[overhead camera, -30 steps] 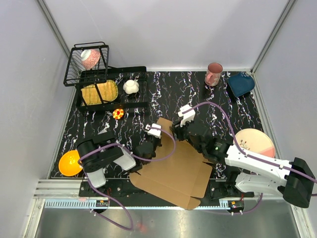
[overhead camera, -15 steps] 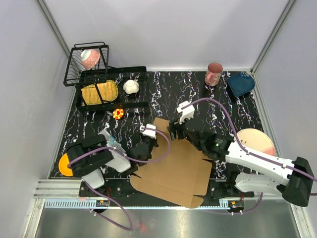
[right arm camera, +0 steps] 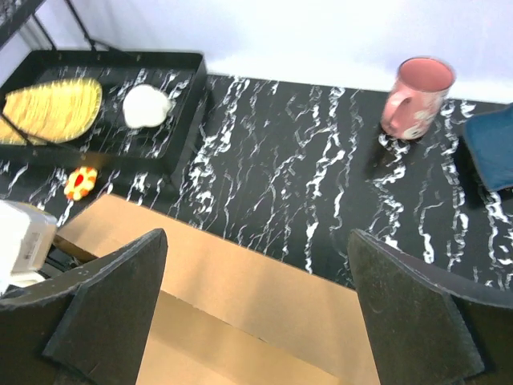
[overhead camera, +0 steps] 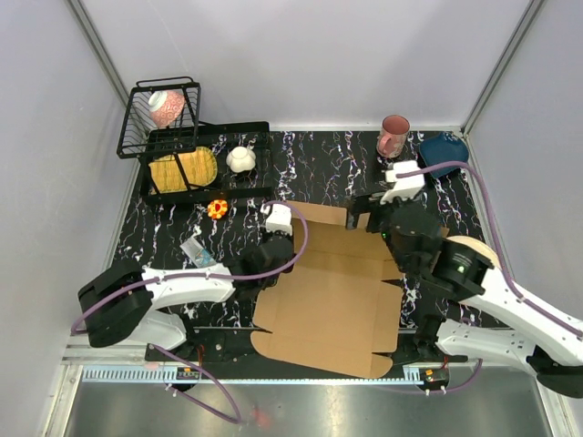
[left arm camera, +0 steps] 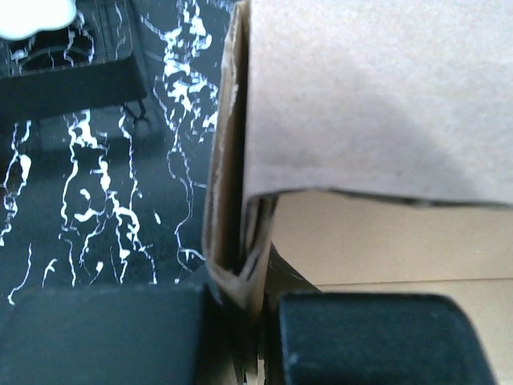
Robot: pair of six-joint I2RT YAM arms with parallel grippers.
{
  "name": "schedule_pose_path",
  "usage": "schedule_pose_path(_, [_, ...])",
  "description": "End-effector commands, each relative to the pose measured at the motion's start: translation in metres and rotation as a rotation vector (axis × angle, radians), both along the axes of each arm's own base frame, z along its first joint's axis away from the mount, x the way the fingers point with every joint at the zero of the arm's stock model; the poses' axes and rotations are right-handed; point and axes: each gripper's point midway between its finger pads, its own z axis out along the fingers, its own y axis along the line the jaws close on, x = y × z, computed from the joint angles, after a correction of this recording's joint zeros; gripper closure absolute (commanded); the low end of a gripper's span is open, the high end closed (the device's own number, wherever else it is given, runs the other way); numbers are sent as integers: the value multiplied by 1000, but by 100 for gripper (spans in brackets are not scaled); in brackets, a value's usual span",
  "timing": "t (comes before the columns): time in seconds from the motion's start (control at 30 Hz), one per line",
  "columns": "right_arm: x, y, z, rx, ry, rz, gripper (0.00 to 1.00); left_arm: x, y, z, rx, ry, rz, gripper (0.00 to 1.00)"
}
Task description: Fold the paper box
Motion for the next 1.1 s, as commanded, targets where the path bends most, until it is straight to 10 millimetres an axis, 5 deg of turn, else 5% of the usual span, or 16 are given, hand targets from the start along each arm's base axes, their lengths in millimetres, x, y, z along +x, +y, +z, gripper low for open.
schedule_pose_path(0.0, [-7,-41,34,23,-63,-119,0,-10,6,-34,84,197,-7,100])
schedule_pose_path(0.17, [-18,-61,42,73,-90,-131,0,-15,8,-56,112,352,-37,100])
schedule_pose_path(0.4, [-28,-99,-2,132,-6,-310,6,-7,29,-59,84,446,26,100])
schedule_pose_path(0.8, [-40,-63,-112,151,303,-290,56,6,83,-45,-18,354,236,100])
schedule_pose_path(1.07, [-42,-30,-169,190,419,-234,50,10,88,-34,-30,288,238,100])
